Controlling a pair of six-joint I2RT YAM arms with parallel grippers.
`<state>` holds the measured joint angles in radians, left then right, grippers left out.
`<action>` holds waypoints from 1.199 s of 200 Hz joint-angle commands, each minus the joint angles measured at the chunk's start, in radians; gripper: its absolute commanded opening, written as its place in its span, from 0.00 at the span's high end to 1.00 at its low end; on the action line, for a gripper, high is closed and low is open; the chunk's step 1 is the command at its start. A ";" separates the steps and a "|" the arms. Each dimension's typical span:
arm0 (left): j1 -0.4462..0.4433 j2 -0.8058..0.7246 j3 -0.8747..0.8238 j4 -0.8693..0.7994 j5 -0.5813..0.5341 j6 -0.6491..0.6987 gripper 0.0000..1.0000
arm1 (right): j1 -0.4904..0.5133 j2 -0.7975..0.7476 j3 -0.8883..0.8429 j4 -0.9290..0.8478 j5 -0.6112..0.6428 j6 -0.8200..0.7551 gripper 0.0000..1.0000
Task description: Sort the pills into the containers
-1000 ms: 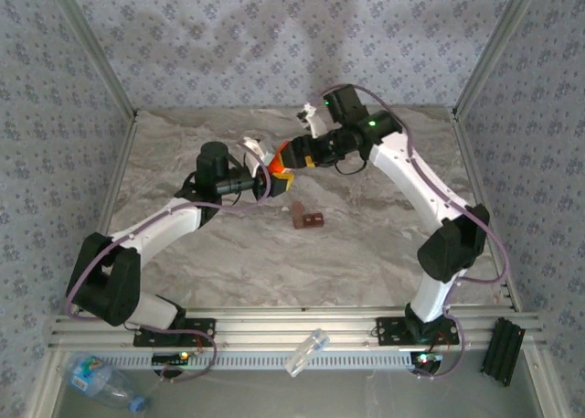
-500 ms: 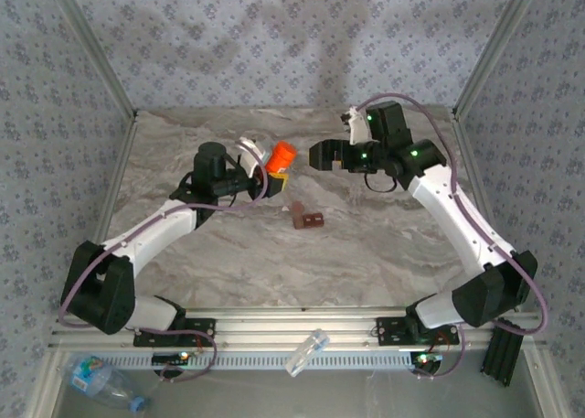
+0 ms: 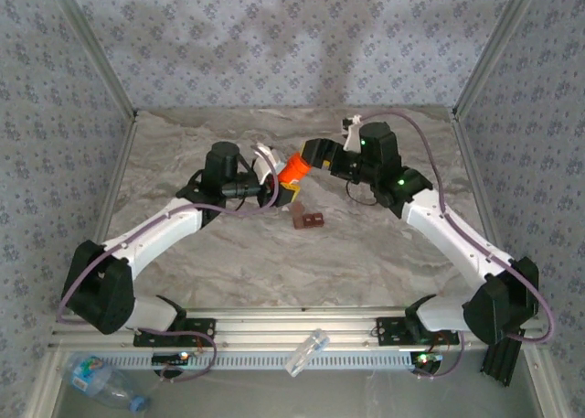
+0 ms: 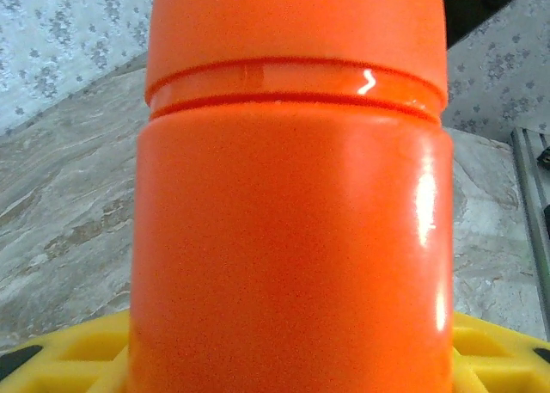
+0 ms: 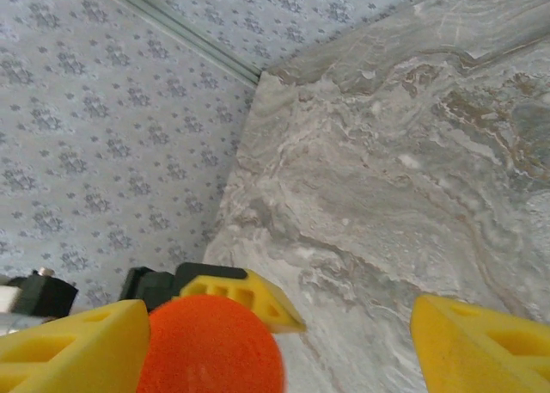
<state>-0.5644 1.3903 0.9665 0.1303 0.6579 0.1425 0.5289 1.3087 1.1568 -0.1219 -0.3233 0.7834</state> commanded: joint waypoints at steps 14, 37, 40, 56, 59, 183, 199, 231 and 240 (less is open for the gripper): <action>-0.008 0.028 0.043 0.003 0.013 0.017 1.00 | 0.038 -0.026 -0.044 0.078 0.083 0.076 0.19; -0.007 0.035 0.041 0.012 0.000 0.011 1.00 | 0.056 -0.039 -0.070 0.089 0.100 0.077 0.20; -0.007 0.035 0.039 0.012 -0.003 0.011 1.00 | 0.057 -0.039 -0.070 0.089 0.099 0.077 0.20; -0.007 0.038 0.036 0.017 -0.012 0.006 1.00 | 0.057 -0.039 -0.080 0.096 0.091 0.081 0.22; -0.006 0.037 0.037 0.019 -0.013 0.006 1.00 | 0.059 -0.039 -0.080 0.097 0.091 0.081 0.22; -0.007 0.048 0.046 0.029 -0.017 -0.004 1.00 | 0.071 -0.004 -0.061 0.135 0.026 0.084 0.32; -0.007 0.050 0.046 0.031 -0.018 -0.006 1.00 | 0.078 0.001 -0.058 0.135 0.024 0.084 0.34; -0.006 0.050 0.047 0.034 -0.018 -0.008 1.00 | 0.087 0.014 -0.051 0.139 0.013 0.083 0.39; -0.008 0.050 0.047 0.032 -0.020 -0.008 1.00 | 0.089 0.017 -0.050 0.140 0.013 0.082 0.42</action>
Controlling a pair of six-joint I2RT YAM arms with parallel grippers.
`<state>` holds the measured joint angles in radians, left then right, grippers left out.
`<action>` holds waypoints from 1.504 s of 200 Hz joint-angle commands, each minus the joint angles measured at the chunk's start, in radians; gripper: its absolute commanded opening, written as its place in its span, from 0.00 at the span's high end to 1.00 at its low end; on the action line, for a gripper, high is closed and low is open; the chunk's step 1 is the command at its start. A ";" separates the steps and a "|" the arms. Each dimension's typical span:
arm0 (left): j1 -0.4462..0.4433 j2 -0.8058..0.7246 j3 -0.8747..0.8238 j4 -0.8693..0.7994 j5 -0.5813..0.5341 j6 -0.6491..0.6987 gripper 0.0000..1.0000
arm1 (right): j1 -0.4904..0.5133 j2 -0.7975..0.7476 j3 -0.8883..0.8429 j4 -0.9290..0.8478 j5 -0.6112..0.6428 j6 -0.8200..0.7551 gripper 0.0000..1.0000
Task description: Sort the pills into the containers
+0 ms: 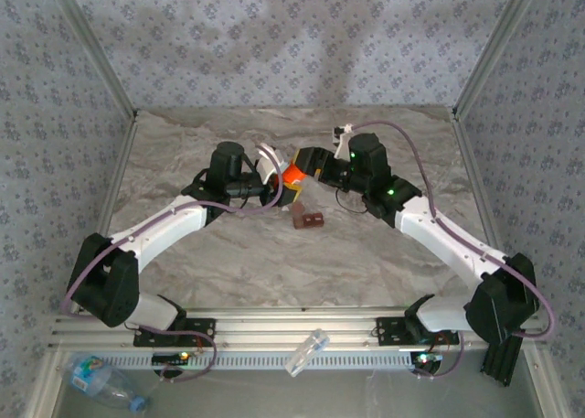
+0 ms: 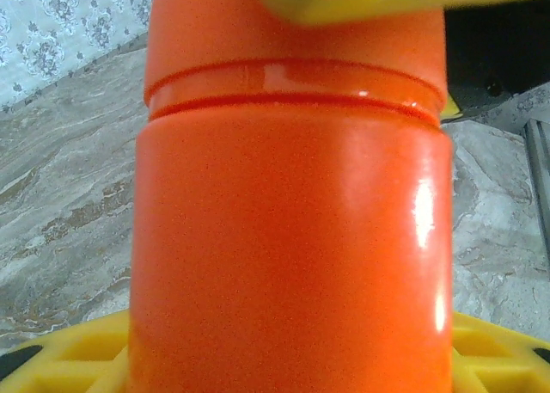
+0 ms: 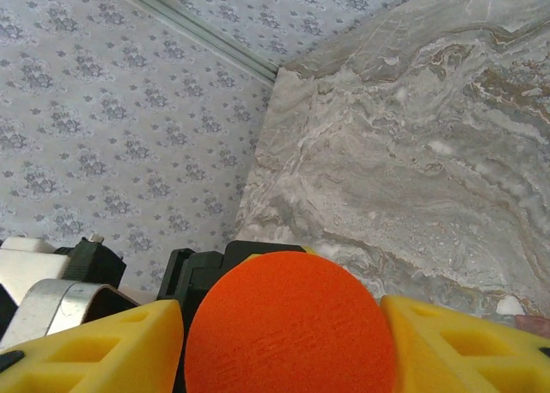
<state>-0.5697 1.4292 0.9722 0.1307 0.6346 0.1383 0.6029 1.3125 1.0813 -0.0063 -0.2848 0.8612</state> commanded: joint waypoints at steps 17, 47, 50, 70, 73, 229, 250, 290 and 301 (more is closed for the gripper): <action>-0.002 0.010 0.040 0.030 0.005 -0.003 1.00 | 0.015 0.012 0.023 0.028 -0.026 0.003 0.49; -0.002 0.006 0.038 0.033 0.009 -0.005 1.00 | 0.008 0.013 0.020 0.033 -0.048 -0.024 0.62; -0.002 0.005 0.037 0.033 0.012 -0.007 1.00 | 0.005 0.012 0.020 0.033 -0.053 -0.031 0.62; -0.002 -0.007 0.037 0.022 0.034 -0.008 1.00 | -0.029 0.015 0.016 0.068 -0.129 -0.106 0.65; -0.002 -0.008 0.035 0.020 0.040 -0.009 1.00 | -0.035 0.019 0.016 0.074 -0.153 -0.127 0.65; -0.020 -0.078 -0.059 0.115 -0.281 0.032 1.00 | -0.128 -0.125 -0.111 0.073 0.039 0.077 0.17; -0.025 -0.079 -0.061 0.119 -0.295 0.043 1.00 | -0.084 -0.107 -0.068 0.033 0.081 0.086 0.15; -0.035 -0.072 -0.060 0.113 -0.284 0.047 1.00 | -0.021 -0.022 0.017 0.011 0.080 0.072 0.13; -0.037 -0.070 -0.059 0.111 -0.281 0.046 1.00 | -0.008 -0.005 0.030 0.009 0.082 0.072 0.13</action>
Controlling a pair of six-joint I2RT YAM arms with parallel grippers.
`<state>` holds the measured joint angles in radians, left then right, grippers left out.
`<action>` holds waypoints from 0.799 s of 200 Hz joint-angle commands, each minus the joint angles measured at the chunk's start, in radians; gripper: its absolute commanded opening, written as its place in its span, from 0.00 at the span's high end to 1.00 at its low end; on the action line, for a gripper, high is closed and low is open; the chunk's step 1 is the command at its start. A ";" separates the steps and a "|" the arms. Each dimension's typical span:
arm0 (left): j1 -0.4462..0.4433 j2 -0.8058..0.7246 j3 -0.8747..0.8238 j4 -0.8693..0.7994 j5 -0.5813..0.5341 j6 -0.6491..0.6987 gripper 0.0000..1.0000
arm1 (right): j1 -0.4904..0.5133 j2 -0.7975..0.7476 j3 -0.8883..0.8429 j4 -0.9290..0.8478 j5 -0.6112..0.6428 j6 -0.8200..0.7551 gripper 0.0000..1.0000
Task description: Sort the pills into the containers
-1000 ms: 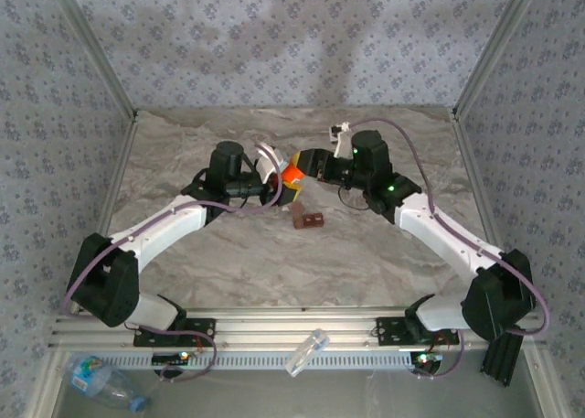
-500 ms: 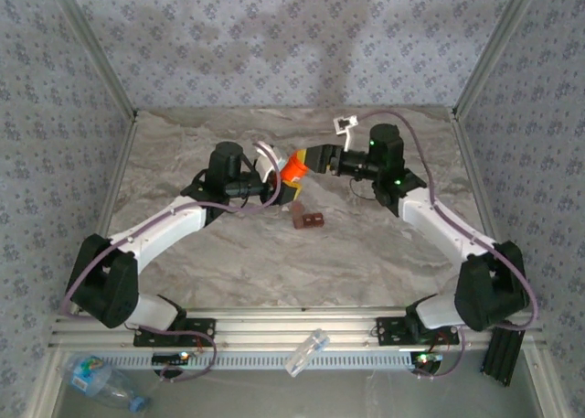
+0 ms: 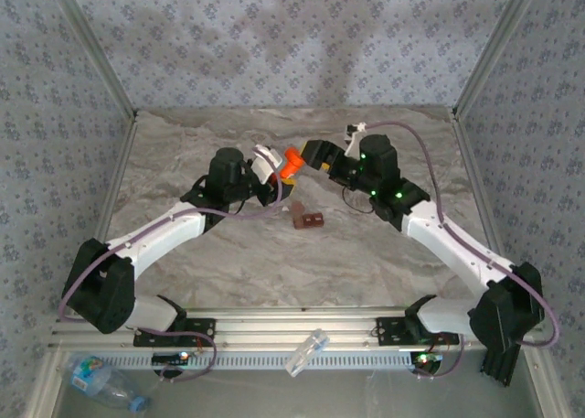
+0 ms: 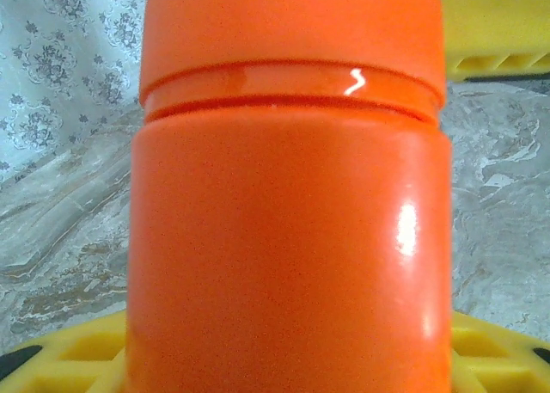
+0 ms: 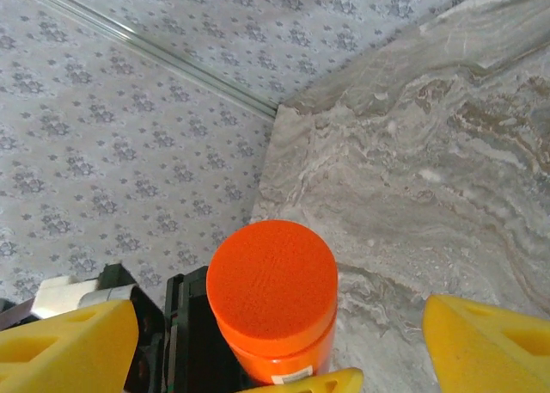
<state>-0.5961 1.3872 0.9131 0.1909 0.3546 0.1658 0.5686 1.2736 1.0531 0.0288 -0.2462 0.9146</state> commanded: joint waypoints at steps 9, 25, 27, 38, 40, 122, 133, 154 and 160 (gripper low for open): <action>-0.012 -0.028 0.003 0.051 0.000 0.018 1.00 | 0.035 0.048 0.068 -0.026 0.045 0.019 0.13; -0.013 -0.028 0.006 0.049 0.003 0.019 1.00 | 0.042 0.066 0.073 -0.012 0.041 0.022 0.16; -0.014 -0.027 0.007 0.049 0.004 0.018 1.00 | 0.043 0.067 0.073 -0.010 0.041 0.023 0.17; -0.013 -0.028 0.011 0.043 0.007 0.020 1.00 | 0.045 0.077 0.074 0.001 0.037 0.024 0.21; -0.014 -0.029 0.012 0.041 0.009 0.020 1.00 | 0.046 0.078 0.075 0.002 0.036 0.024 0.22; -0.016 -0.022 0.017 0.038 0.023 0.019 1.00 | 0.061 0.120 0.092 0.031 0.011 0.023 0.32; -0.016 -0.019 0.017 0.040 0.024 0.017 1.00 | 0.061 0.124 0.093 0.036 0.006 0.024 0.38; -0.016 -0.018 0.018 0.041 0.026 0.015 1.00 | 0.062 0.128 0.093 0.044 -0.005 0.019 0.49; -0.017 -0.018 0.018 0.042 0.028 0.014 1.00 | 0.062 0.128 0.092 0.048 -0.010 0.015 0.54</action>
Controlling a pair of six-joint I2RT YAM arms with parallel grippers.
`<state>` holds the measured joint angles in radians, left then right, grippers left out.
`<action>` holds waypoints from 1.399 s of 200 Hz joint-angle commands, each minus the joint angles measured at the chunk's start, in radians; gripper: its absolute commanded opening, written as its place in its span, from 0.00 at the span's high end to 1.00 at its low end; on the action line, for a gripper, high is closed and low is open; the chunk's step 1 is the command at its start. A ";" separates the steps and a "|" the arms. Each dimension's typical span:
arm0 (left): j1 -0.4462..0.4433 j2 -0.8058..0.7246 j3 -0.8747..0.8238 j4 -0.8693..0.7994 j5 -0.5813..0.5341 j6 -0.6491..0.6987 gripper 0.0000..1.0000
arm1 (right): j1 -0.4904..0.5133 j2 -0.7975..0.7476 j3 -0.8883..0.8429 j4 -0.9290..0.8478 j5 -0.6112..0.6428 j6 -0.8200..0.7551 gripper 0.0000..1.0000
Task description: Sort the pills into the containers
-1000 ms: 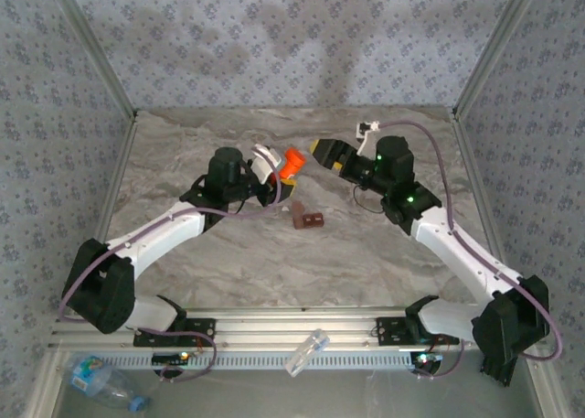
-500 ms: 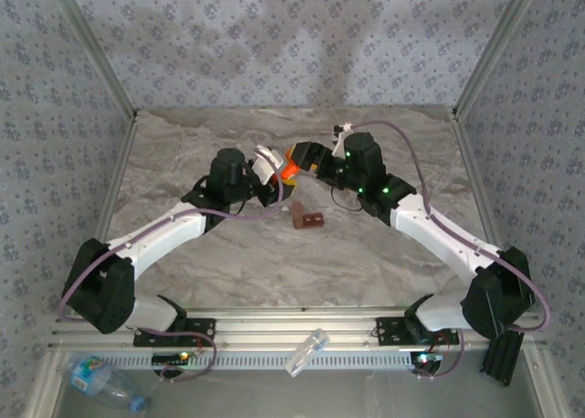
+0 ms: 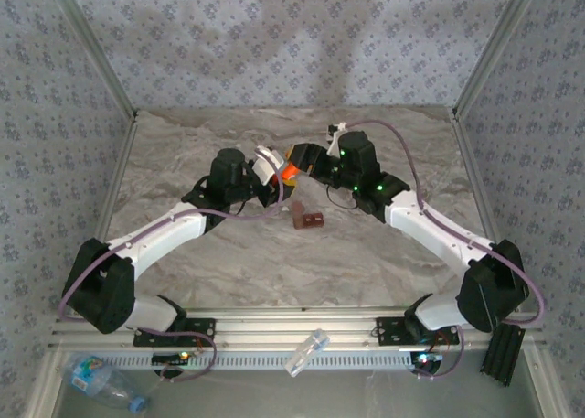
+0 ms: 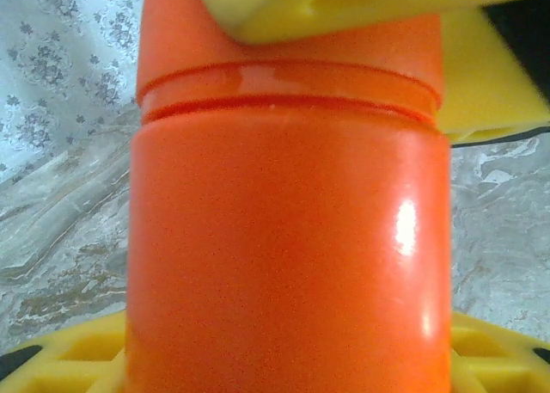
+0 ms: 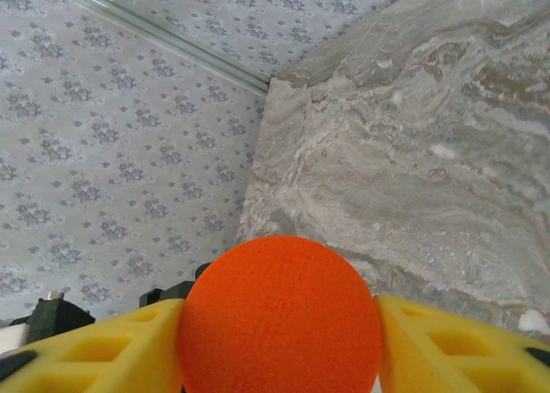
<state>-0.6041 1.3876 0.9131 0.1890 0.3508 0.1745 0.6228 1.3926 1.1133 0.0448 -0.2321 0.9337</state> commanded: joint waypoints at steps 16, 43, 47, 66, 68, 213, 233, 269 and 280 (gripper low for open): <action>-0.010 -0.022 0.017 0.041 0.039 0.002 1.00 | 0.006 0.003 0.027 0.041 -0.038 -0.036 0.61; -0.007 -0.034 0.036 -0.009 0.104 0.005 1.00 | -0.029 0.011 0.032 0.060 -0.164 -0.189 0.62; -0.006 -0.036 0.040 -0.019 0.119 0.003 1.00 | -0.038 0.014 0.031 0.070 -0.204 -0.228 0.62; 0.001 -0.045 0.059 -0.053 0.216 -0.017 1.00 | -0.097 0.034 0.027 0.086 -0.401 -0.394 0.60; 0.003 -0.045 0.060 -0.054 0.230 -0.022 1.00 | -0.105 0.037 0.027 0.090 -0.424 -0.411 0.60; -0.025 -0.042 0.017 -0.019 0.008 0.094 1.00 | -0.156 -0.084 -0.070 0.062 -0.120 -0.004 0.18; -0.028 -0.038 0.017 -0.018 0.018 0.100 1.00 | -0.122 -0.082 -0.044 0.014 -0.064 0.000 0.16; -0.031 -0.033 0.018 -0.016 0.023 0.101 1.00 | -0.084 -0.042 -0.018 -0.002 -0.045 0.030 0.18; -0.034 -0.033 0.018 -0.016 0.024 0.099 1.00 | -0.069 -0.031 -0.015 0.007 -0.043 0.032 0.19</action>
<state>-0.6270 1.3769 0.9302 0.1303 0.3725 0.2516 0.5304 1.3376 1.0607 0.0742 -0.3260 0.9298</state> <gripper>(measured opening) 0.549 0.819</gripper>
